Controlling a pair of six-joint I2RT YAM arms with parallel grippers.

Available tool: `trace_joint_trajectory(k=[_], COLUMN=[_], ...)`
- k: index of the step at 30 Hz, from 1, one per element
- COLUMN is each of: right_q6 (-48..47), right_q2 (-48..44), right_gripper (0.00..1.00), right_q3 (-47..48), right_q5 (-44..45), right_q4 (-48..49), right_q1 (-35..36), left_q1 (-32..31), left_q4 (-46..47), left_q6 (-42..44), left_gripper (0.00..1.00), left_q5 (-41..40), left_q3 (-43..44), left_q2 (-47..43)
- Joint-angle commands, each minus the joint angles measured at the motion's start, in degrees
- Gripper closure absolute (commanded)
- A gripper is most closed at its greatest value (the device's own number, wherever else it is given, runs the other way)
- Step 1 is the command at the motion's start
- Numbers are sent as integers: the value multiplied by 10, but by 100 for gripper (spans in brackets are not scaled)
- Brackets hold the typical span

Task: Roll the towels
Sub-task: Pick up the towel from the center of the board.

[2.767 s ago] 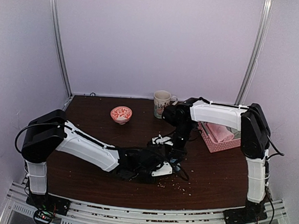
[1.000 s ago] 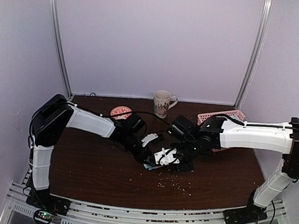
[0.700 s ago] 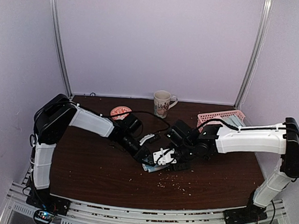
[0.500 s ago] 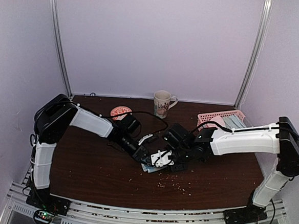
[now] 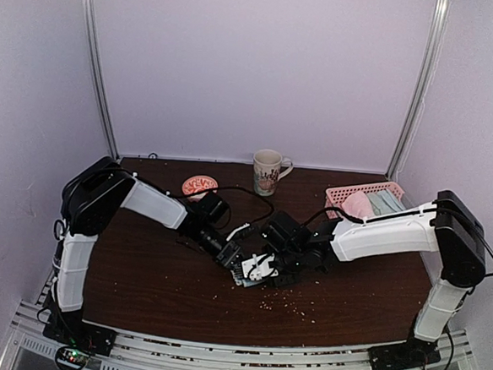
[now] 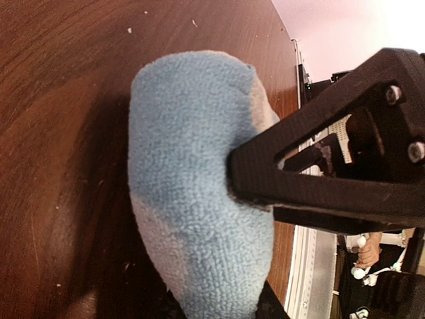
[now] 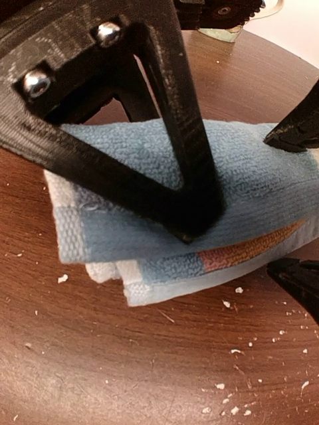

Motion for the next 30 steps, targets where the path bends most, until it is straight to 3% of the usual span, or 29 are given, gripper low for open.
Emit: trace_joint_trajectory(k=[1,4,13,15,16,24,30], right_q6=[-16,-22,-39,-42,-39,-10,60], right_q2=[35,54,120,129,139,64,43], right_gripper=[45,45,56,63,80,89,90], right_q3=[-11,-6,9,8,10,44,136], right_q5=[-8,-14,-10,-4,0,-75,-163], right_q4=[13,14,2,10,19,-61,-151], right_q1=[2,0,-4,-6,-13,-24,-53], left_q1=[6,7,17,20,26,68,79], left_q4=[21,13,-33,-40,-30,-78,-129], left_q6=[-9,-9,21,22,15,25,61], left_gripper=[98,94,65,57,49,47,47], left_q5=[36,29,-40,-59,-74,-203,-394], left_q3=[-1,5,6,3,-13,-22,10], left_q2=[19,21,-15,-27,-54,-171,-257])
